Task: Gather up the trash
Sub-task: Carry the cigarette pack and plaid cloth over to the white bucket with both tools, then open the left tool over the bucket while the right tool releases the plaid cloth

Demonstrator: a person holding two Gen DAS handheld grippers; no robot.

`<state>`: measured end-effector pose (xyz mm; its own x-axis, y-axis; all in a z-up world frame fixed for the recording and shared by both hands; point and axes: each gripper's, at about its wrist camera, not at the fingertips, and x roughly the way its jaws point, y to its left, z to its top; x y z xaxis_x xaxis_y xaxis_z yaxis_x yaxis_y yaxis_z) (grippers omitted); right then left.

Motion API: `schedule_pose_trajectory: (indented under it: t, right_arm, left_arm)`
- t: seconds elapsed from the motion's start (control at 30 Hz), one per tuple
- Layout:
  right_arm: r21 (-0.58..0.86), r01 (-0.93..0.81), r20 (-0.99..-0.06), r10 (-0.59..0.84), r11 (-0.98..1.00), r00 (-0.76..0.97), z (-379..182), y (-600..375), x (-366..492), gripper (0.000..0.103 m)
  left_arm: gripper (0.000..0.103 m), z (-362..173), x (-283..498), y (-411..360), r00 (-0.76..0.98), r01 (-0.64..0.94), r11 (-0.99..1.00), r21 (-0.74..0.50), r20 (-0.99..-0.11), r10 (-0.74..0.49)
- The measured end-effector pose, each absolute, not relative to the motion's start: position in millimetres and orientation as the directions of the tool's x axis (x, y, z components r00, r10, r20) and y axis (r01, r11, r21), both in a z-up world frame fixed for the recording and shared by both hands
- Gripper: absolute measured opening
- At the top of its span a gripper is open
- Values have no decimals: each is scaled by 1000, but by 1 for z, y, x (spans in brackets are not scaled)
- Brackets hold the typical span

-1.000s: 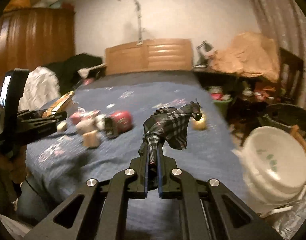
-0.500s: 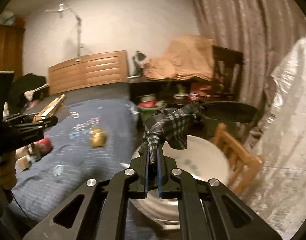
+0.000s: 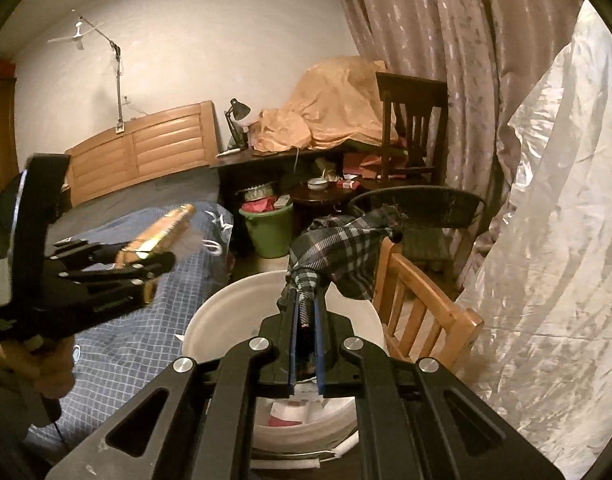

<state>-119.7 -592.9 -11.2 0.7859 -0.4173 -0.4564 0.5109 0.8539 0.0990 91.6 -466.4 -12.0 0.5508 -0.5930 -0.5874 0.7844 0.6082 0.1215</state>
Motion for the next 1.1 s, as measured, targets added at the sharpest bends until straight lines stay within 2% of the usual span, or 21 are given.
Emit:
schedule_pose_trajectory:
  t: [0.33,0.77,0.83,0.9,0.93,1.1]
  right_arm:
    - [134,487,-481,-373,863,794,-23,-598,-108,8]
    - [171,444,-512,-306,879,803,-34,-608,-86,8]
    - [185,423,-529,-274,887,804,-39,-611,-81,8]
    - [187,412,-549,-253,892,797,-45,-612,-75,16]
    - [183,421,-552,-261,888,792,-47,-613,-74,25]
    - [215,447,-549,-271,868,791,-55,-619,-77,26]
  left_arm:
    - [46,-34,94,-486,503,811,573,117,-639,-582]
    - [46,-47,108,-502,417,842,538,43,-685,-598]
    - [50,-49,108,-506,381,861,508,26,-693,-611]
    - [55,-54,110,-508,341,874,485,-2,-708,-618]
    - [64,-54,112,-507,337,872,489,-15,-706,-623]
    - [65,-56,119,-500,361,856,517,-16,-698,-618]
